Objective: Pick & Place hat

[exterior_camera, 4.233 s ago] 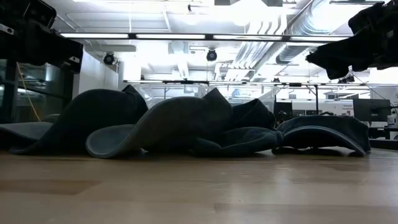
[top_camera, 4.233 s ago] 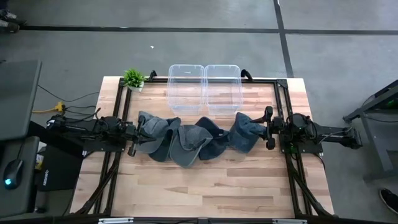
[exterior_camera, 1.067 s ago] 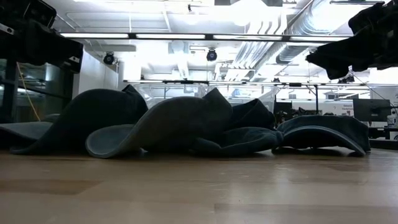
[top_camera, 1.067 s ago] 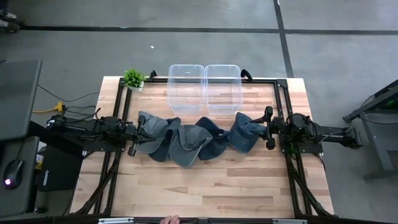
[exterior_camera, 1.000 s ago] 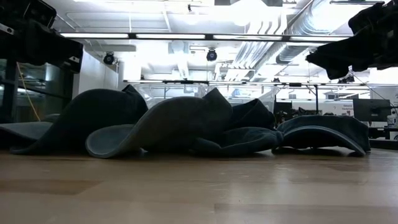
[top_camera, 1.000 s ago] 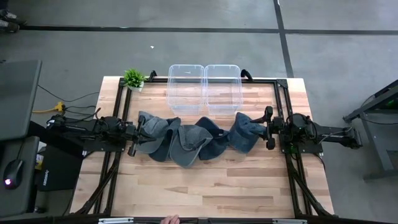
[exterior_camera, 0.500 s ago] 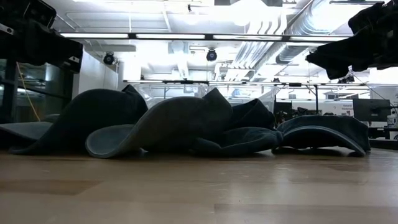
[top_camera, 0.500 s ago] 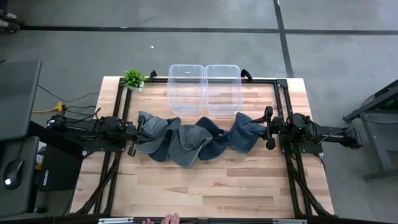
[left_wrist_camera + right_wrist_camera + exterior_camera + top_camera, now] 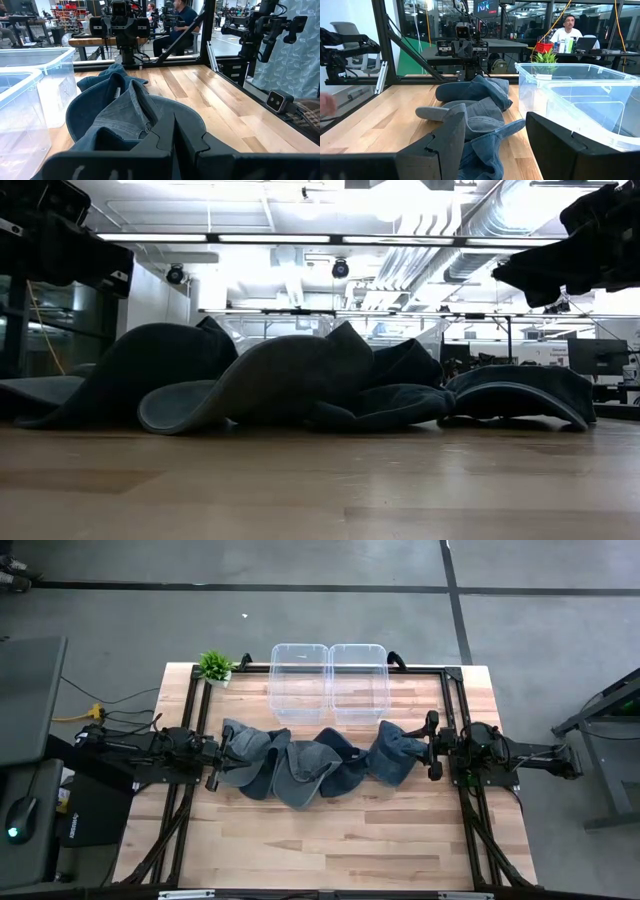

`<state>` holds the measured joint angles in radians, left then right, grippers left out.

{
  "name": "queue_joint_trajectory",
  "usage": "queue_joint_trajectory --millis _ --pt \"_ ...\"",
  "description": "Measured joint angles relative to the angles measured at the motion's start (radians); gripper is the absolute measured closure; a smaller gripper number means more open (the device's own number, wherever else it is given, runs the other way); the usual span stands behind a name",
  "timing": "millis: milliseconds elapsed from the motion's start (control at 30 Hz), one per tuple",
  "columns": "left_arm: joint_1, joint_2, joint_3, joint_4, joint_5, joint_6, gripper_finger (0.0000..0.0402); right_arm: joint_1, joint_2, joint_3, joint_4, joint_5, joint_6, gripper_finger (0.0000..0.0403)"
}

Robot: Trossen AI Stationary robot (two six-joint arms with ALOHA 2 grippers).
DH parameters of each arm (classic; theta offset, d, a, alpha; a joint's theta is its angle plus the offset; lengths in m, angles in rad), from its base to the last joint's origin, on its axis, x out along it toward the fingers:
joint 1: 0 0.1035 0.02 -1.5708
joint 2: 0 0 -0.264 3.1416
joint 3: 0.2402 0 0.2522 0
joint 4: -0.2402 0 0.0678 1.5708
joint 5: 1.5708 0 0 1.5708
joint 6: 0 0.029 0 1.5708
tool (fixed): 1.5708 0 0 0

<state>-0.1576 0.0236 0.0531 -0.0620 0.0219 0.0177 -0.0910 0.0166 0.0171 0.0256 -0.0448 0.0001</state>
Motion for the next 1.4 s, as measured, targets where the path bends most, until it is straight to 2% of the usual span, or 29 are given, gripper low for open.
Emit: queue_joint_trajectory --millis 567,767,933,1200,1400 --pt "0.000 0.000 0.000 0.008 0.000 0.000 0.0401 0.000 0.000 0.000 0.000 0.000 0.000 0.0198" --pt "0.000 0.000 0.000 0.010 0.024 -0.127 0.0401 0.000 0.000 0.000 0.000 0.000 0.000 0.0198" --pt "0.000 0.000 0.000 0.010 -0.033 -0.258 0.0401 0.000 0.000 0.000 0.000 0.000 0.000 0.0198" --pt "0.000 0.000 0.000 0.007 -0.037 -0.266 0.0401 0.000 0.000 0.000 0.000 0.000 0.000 0.0198" --pt "0.000 0.000 0.000 0.010 -0.130 -0.262 0.0401 0.000 0.000 0.000 0.000 0.000 0.000 0.0198"
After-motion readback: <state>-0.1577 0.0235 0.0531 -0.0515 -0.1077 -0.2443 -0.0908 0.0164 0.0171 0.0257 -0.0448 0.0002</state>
